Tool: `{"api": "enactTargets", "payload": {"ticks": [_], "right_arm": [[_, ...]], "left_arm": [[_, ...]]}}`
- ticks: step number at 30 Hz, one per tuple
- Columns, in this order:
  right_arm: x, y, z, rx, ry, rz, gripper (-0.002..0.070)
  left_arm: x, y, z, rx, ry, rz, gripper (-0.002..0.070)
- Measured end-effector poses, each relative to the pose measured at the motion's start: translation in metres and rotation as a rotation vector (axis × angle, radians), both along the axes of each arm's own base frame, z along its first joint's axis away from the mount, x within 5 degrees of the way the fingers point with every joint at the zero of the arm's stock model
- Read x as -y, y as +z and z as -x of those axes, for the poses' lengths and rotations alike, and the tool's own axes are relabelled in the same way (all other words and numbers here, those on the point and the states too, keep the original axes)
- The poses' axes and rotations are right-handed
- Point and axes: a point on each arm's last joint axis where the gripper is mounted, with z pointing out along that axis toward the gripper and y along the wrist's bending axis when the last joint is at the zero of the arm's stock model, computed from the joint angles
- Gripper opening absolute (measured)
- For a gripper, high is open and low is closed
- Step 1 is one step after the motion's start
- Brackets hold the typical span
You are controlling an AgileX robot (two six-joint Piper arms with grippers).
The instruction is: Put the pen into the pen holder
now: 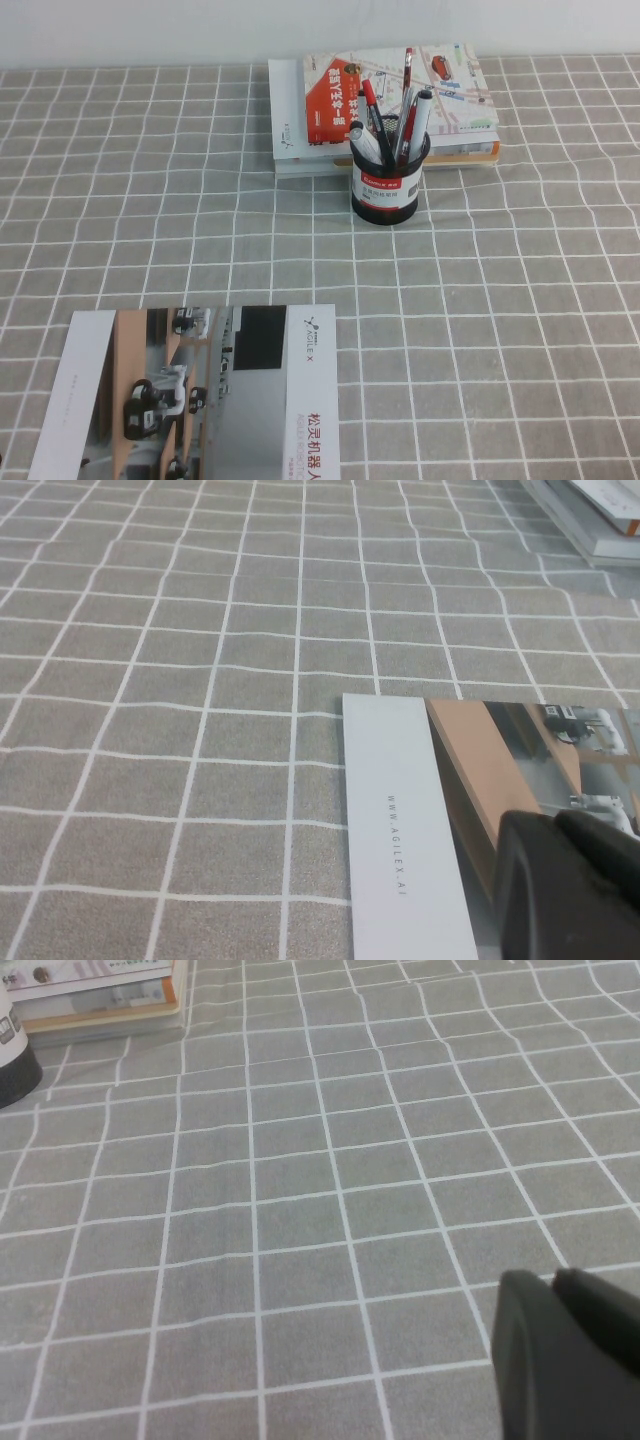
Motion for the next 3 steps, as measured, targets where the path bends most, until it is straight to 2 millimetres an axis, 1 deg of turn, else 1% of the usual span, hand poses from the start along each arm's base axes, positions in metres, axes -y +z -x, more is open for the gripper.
{"api": "enactTargets", "payload": {"ticks": [3], "right_arm": [[0.0,0.0,0.0,0.0,0.0,0.0,-0.0013]], "left_arm": [[0.0,0.0,0.0,0.0,0.0,0.0,-0.0004]]}}
